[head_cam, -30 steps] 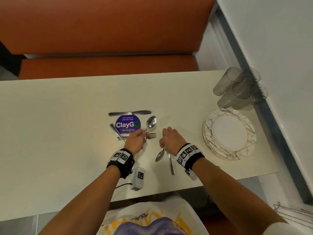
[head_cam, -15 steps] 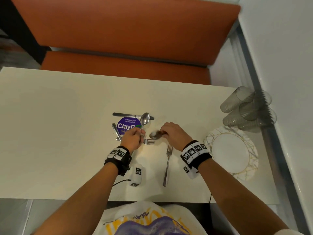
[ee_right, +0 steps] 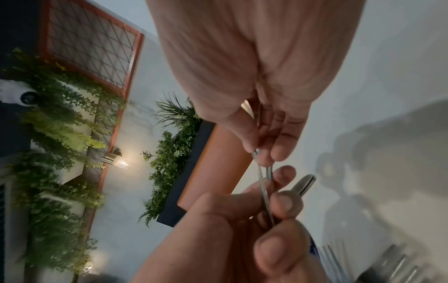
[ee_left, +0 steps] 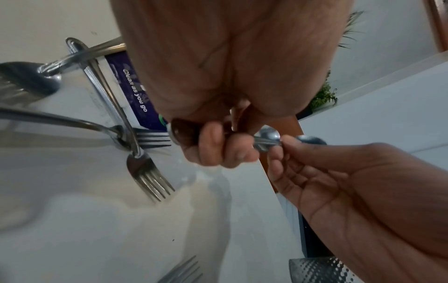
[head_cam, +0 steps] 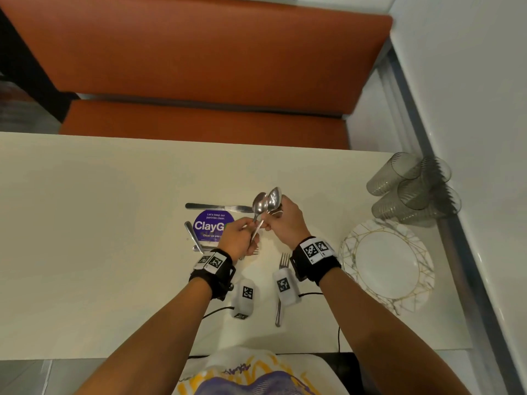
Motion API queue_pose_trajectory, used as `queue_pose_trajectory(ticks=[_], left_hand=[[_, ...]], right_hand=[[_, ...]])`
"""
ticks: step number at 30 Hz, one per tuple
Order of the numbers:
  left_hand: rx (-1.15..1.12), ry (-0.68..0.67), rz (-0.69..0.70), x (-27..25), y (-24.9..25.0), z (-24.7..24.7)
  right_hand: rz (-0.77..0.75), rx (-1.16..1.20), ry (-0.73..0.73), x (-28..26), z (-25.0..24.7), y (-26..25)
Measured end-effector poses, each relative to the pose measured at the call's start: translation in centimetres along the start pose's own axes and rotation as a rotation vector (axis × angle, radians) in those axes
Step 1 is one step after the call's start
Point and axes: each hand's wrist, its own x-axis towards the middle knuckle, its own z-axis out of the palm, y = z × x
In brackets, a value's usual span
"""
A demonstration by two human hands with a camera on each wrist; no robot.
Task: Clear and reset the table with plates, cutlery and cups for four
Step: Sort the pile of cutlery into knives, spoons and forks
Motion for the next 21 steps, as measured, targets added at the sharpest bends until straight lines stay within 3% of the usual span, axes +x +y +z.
queue_pose_trajectory(ticks=[11, 21], left_hand=[[-0.124, -0.088, -0.078, 0.1, 0.2, -1.2], [-0.146, -0.148, -0.068, 0.2, 0.0, -1.8]], right_hand=[[-0.159, -0.099, 0.231, 2.1, -0.3, 0.3], [-0.092, -0.216, 0.116, 2.3, 0.3, 0.4]])
